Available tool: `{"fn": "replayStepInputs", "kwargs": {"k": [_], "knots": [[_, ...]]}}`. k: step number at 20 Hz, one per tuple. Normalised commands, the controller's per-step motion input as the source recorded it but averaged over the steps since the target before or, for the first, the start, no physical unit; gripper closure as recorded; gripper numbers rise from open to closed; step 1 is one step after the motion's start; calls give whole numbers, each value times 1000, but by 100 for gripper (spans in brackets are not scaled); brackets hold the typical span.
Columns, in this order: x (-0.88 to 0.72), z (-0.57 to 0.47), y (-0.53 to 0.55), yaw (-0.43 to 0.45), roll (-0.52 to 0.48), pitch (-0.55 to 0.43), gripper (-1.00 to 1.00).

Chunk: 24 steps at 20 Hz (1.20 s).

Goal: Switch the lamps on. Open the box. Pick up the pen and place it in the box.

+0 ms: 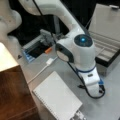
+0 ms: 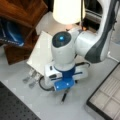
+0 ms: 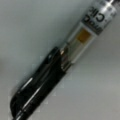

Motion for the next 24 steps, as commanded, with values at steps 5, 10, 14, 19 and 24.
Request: {"fn": "replayStepInputs", "kwargs": {"k": [5, 10, 14, 19, 24], "knots": [[204, -44, 119, -44, 0, 58, -100], [258, -60, 120, -72, 28, 90, -100], [334, -43, 57, -73, 84, 101, -100], [289, 23, 19, -66, 69, 74, -100], [257, 8, -13, -71, 62, 74, 100]]}}
